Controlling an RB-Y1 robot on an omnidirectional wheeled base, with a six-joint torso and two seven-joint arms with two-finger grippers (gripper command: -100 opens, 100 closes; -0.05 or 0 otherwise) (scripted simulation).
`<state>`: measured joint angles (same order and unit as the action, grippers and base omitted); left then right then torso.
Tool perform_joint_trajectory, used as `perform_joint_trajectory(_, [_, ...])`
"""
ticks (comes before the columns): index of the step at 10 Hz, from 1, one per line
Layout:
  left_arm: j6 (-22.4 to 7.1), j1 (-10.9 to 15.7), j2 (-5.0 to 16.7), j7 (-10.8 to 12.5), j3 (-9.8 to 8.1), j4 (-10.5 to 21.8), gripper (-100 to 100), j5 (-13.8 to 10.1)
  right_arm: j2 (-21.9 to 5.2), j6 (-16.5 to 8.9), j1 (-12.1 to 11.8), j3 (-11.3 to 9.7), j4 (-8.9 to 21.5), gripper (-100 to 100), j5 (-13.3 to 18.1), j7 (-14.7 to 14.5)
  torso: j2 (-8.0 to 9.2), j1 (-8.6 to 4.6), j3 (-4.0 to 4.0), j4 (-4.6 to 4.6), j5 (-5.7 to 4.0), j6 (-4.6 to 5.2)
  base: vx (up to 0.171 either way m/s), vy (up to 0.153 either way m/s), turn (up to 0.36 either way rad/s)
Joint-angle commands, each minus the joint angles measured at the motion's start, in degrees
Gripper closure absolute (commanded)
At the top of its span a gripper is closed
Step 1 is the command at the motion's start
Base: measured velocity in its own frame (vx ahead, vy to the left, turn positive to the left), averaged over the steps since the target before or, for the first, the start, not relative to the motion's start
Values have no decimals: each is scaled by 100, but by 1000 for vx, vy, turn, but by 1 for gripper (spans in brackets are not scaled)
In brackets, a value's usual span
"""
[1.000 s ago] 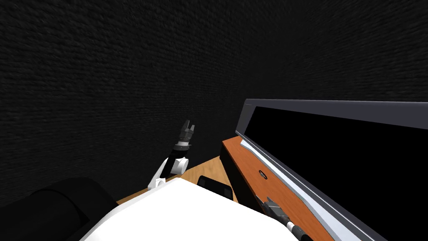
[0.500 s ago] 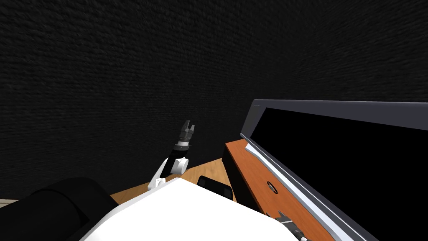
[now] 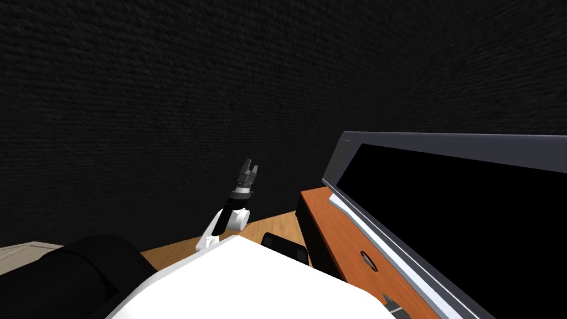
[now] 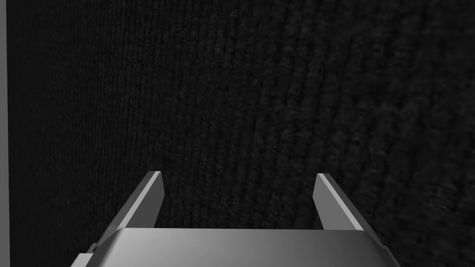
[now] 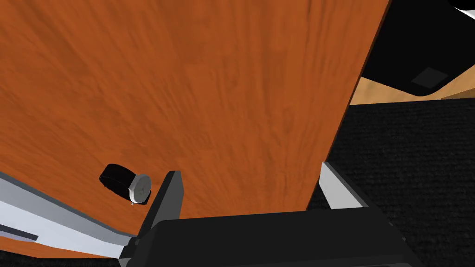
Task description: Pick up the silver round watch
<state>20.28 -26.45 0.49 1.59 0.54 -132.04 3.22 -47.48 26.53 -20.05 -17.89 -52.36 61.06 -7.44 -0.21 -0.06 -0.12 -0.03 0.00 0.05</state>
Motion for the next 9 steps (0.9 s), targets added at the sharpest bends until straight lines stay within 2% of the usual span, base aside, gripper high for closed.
perform_joint_trajectory(1, [0, 0, 0, 0, 0, 0, 0, 0, -157, -64, 147, -176, 286, -100, 286, -14, 0, 0, 0, 0, 0, 0, 73, -33, 277])
perform_joint_trajectory(2, [0, 0, 0, 0, 0, 0, 0, 0, -157, -64, 147, -176, 371, -100, 356, -14, -8, -5, -4, -1, 0, -3, 54, -28, 103])
perform_joint_trajectory(5, [0, 0, 0, 0, 0, 0, 0, 0, -323, -81, 455, -409, 1035, -100, 889, -170, -8, 1, -5, -2, 1, 0, 71, -28, 182])
perform_joint_trajectory(6, [0, -1, 0, 0, 0, 0, 0, 0, -323, -81, 455, -409, 1061, -100, 925, -170, -13, -6, -8, -3, 0, 0, 54, -43, 63])
perform_joint_trajectory(7, [0, -1, 0, 0, -1, 0, 0, 0, -354, -83, 545, -479, 1248, -100, 1083, -214, -5, -4, -4, -2, -2, 4, 37, -22, 100])
perform_joint_trajectory(8, [0, 0, 0, 0, 0, 0, 0, 0, -354, -83, 545, -479, 1248, -100, 1083, -214, 2, 2, 0, 0, 0, 3, 26, -12, 63])
perform_joint_trajectory(9, [0, 0, 0, 0, 0, 0, 0, 0, -372, -84, 627, -543, 1412, -100, 1224, -254, 8, 7, 3, 1, 1, 5, 31, -4, 105])
